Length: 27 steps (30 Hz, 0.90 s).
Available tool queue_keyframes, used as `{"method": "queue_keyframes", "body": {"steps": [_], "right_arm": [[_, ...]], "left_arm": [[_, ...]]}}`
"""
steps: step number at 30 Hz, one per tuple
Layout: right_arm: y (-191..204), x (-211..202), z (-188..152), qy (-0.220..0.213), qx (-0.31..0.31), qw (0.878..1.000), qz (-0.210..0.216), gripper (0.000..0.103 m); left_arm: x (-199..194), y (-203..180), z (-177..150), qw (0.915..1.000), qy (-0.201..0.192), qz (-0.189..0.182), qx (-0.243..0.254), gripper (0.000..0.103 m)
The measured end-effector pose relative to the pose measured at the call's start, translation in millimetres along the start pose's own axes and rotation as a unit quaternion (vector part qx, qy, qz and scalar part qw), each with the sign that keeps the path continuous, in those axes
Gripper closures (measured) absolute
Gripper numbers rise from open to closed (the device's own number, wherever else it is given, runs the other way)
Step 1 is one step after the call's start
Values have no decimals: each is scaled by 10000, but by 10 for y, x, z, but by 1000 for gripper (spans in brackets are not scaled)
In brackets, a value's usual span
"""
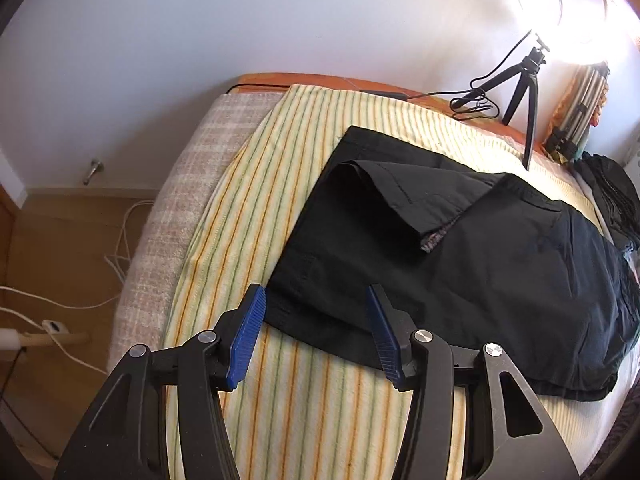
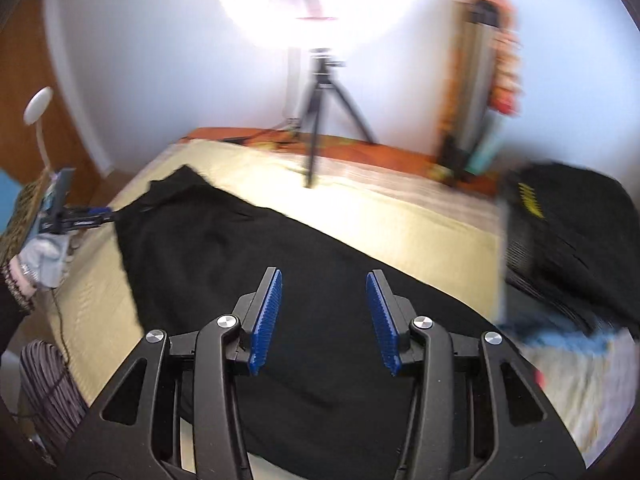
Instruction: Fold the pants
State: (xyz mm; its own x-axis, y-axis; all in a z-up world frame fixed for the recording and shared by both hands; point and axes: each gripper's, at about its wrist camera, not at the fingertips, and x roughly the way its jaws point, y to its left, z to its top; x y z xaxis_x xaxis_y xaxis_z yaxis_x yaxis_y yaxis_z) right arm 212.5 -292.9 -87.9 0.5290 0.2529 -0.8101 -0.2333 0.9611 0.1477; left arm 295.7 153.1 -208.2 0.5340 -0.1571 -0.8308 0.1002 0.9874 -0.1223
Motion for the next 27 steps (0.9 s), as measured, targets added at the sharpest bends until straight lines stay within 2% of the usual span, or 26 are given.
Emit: {"method": "queue_keyframes", "body": {"steps": [7, 11, 12, 16, 20, 24, 27], "right_arm": [[711, 652, 308, 218, -720, 9951, 641, 56], [1162, 1140, 484, 469, -1213, 9878, 852, 55], [1281, 1283, 519, 540, -1368, 9852, 881, 55], [1680, 1766, 597, 753, -1976, 9744, 765, 55], [2035, 2147, 604, 857, -2670, 9588, 463, 55], [2261, 2378, 630, 686, -3240, 9435, -87, 55], [2341, 2478, 697, 536, -3409, 9380, -316, 55]], "left_arm": [[87, -30, -36, 9998, -97, 22, 188, 55], [62, -98, -47, 9984, -262, 133, 482, 84], [51, -96, -42, 9982, -297, 138, 506, 87], [13, -46, -31, 9979, -375, 31, 522, 96], [-13, 46, -20, 9982, -404, -188, 409, 98], [-30, 87, -26, 9978, -408, -325, 413, 98], [-60, 143, -25, 9972, -436, -485, 355, 98]]}}
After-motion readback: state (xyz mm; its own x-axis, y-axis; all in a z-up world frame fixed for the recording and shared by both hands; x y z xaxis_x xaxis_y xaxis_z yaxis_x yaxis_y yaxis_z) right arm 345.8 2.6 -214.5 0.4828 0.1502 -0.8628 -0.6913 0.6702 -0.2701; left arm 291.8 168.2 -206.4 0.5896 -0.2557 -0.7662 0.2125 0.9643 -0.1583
